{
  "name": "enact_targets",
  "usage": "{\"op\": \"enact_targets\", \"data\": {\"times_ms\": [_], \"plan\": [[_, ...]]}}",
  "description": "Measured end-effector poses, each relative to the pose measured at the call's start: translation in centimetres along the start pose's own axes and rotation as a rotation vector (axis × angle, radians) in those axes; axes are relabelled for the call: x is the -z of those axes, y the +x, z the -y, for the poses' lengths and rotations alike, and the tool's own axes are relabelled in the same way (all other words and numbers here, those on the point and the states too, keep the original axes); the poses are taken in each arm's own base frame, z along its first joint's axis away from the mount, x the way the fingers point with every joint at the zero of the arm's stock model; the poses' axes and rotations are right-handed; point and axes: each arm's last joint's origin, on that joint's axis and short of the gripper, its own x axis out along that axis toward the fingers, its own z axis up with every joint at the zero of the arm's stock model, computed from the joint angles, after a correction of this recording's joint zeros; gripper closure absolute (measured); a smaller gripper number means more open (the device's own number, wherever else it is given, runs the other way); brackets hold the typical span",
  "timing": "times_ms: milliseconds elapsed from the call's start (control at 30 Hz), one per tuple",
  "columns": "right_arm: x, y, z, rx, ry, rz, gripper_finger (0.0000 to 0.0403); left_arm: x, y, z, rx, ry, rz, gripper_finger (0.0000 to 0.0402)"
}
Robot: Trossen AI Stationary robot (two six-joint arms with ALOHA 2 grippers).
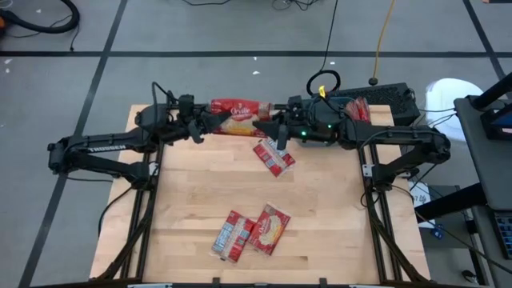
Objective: Sort popcorn bags into baskets
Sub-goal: Put the popcorn bag into the blue bin
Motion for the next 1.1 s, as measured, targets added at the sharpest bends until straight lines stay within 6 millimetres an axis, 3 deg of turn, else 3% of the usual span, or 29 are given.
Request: {"op": "enact_targets", "data": {"times_ms": [200,367,633,800,933,1100], "plan": [[0.1,0.0,0.1,0.006,-0.004,-0.006,0.0345,0.1,0.0,-0.1,-0.007,-0.003,-0.01,0.0358],[0.1,0.0,0.1,0.01,0.0,-0.012,0.0378,0.1,0.0,0.0,0.021,0.032,-0.029,0.0348],[-0.2,-0.3,0.3,0.025,0.021,-0.011,0.0381,0.1,-0.9,0.0,-0.041,0.045,-0.072,0.0222],[-0.8,-1.8,0.0,0.045,0.069,-0.037,0.0383,-0.4,-2.5,-0.1,-0.15,0.056,-0.108,0.0155],[-1.6,-3.5,0.1,0.084,0.095,-0.053,0.0383,-0.7,-4.0,-0.5,-0.244,0.077,-0.154,0.0127],[-3.1,-6.1,0.5,0.143,0.142,-0.052,0.0384,-0.3,-5.6,-1.6,-0.396,0.071,-0.265,0.0126]]}}
